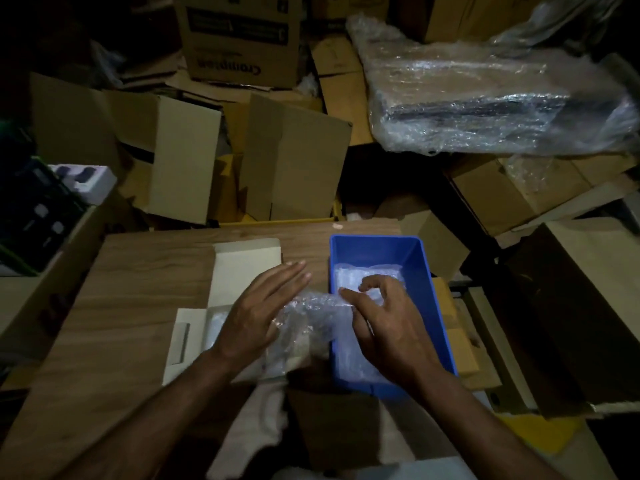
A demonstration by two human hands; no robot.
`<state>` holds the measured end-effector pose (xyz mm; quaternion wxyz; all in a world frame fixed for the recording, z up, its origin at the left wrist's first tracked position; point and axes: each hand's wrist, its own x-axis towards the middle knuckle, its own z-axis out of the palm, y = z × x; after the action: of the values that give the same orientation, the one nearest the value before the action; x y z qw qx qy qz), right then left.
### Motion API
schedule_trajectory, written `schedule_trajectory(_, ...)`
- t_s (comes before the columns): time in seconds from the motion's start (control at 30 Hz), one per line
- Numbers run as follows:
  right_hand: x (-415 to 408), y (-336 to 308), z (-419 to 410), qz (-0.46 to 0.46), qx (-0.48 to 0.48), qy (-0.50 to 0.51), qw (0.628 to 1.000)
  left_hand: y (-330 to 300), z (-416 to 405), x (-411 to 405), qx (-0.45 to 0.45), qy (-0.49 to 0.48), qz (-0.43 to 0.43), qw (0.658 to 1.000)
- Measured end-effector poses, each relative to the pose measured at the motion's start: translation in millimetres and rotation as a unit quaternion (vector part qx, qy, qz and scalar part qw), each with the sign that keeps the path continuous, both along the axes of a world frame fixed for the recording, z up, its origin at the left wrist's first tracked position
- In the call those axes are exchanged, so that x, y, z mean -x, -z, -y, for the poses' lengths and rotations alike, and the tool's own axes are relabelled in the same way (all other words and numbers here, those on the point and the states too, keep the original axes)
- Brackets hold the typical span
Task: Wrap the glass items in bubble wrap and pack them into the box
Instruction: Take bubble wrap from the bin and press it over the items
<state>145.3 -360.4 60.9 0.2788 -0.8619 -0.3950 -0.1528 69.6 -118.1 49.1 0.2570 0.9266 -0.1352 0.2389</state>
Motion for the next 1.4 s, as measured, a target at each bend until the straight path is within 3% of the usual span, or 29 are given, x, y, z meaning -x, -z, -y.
schedule_trajectory(0.17, 8, -16, -38, -0.004, 0.004, -0.127, 0.992, -19, -32, 39, -0.011, 0.008, 0.015, 1.000)
schedule_trajectory(0.23, 10, -26, -51, -0.067, -0.004, -0.156, 0.985, -23, -40, 53, 0.012, 0.014, 0.015, 1.000)
schedule_trajectory(0.33, 8, -36, -68, -0.210, -0.002, -0.164, 0.964, -33, -45, 72, 0.161, -0.023, -0.026, 0.986)
schedule_trajectory(0.4, 7, -40, -84, -0.314, -0.026, -0.180, 0.932, -42, -43, 80, 0.296, -0.059, -0.056, 0.952)
schedule_trajectory(0.43, 7, -40, -92, -0.394, -0.056, -0.181, 0.900, -45, -42, 80, 0.366, -0.073, -0.070, 0.925)
schedule_trajectory(0.5, 13, -44, -106, -0.585, -0.134, -0.150, 0.786, -43, -41, 73, 0.460, -0.127, -0.086, 0.875)
schedule_trajectory(0.53, 16, -45, -110, -0.680, -0.172, -0.122, 0.703, -40, -43, 68, 0.482, -0.169, -0.093, 0.855)
schedule_trajectory(0.6, 26, -42, -111, -0.824, -0.263, -0.063, 0.498, -35, -46, 61, 0.507, -0.270, -0.121, 0.810)
schedule_trajectory(0.63, 31, -37, -110, -0.850, -0.322, -0.045, 0.414, -31, -49, 59, 0.524, -0.310, -0.134, 0.782)
schedule_trajectory(0.67, 37, -32, -107, -0.855, -0.368, -0.031, 0.364, -28, -50, 58, 0.544, -0.340, -0.142, 0.754)
schedule_trajectory(0.77, 57, -13, -102, -0.839, -0.405, -0.029, 0.362, -18, -51, 61, 0.601, -0.386, -0.151, 0.684)
schedule_trajectory(0.83, 64, 0, -106, -0.856, -0.398, -0.059, 0.326, -13, -48, 63, 0.614, -0.406, -0.154, 0.659)
schedule_trajectory(0.87, 66, 5, -109, -0.849, -0.384, -0.074, 0.354, -10, -48, 64, 0.613, -0.409, -0.159, 0.657)
schedule_trajectory(0.97, 63, 6, -113, -0.760, -0.283, 0.004, 0.585, -9, -52, 70, 0.614, -0.410, -0.166, 0.653)
schedule_trajectory(1.0, 59, 6, -112, -0.737, -0.279, 0.040, 0.614, -9, -57, 72, 0.612, -0.408, -0.169, 0.656)
schedule_trajectory(1.1, 46, 15, -107, -0.712, -0.319, 0.095, 0.618, -5, -73, 81, 0.611, -0.403, -0.190, 0.654)
schedule_trajectory(1.27, 39, 20, -97, -0.634, -0.296, 0.074, 0.710, 4, -89, 89, 0.621, -0.384, -0.233, 0.643)
schedule_trajectory(1.4, 32, 26, -92, -0.613, -0.262, 0.050, 0.744, 9, -99, 96, 0.595, -0.346, -0.246, 0.683)
